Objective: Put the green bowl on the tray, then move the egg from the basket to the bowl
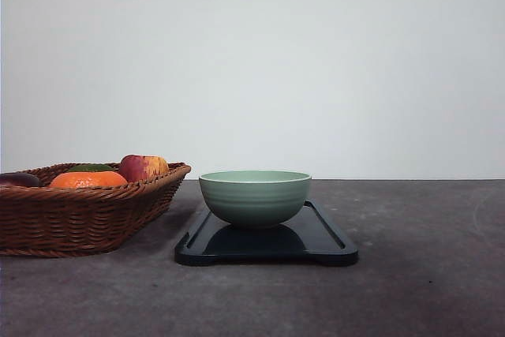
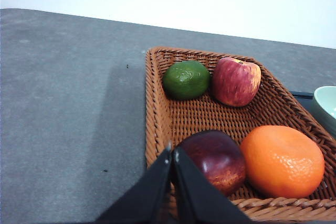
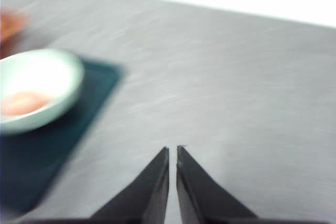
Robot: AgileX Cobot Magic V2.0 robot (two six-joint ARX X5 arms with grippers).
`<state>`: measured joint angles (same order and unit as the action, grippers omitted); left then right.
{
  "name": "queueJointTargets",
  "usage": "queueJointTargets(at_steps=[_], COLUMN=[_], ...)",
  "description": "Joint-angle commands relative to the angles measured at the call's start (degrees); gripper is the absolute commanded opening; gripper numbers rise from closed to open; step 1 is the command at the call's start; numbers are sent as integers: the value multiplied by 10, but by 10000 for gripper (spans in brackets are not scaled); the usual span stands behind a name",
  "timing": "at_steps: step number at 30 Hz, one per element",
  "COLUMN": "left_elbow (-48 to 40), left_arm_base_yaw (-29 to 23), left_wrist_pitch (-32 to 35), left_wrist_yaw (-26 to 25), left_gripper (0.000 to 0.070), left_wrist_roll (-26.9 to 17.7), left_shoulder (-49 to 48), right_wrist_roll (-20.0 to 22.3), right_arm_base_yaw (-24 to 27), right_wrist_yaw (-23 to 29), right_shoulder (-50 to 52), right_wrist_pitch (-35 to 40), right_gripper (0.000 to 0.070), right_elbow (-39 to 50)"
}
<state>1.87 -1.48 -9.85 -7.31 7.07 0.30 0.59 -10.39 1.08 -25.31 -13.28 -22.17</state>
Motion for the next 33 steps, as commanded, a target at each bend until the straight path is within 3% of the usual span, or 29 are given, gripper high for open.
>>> queueJointTargets(at_steps=[1,7,15,33], left_elbow=[-11,-11,-11,-11], left_arm_base_yaw=[-1,-1,-1,0], left_wrist_pitch=[7,7,7,7], left_wrist_yaw=[0,0,0,0], left_gripper=[0,0,0,0], left_wrist_roll=[-4,-4,-4,-4], left_shoulder=[-1,-1,-1,-1], right_wrist_roll=[7,1,-11,-19], right_arm_base_yaw=[24,81,99,99], right_wrist_yaw=[0,0,0,4], right_shoulder=[31,133,248,251], right_wrist_pitch=[20,24,41,43], right_gripper=[17,17,17,17], right_elbow=[29,122,208,215])
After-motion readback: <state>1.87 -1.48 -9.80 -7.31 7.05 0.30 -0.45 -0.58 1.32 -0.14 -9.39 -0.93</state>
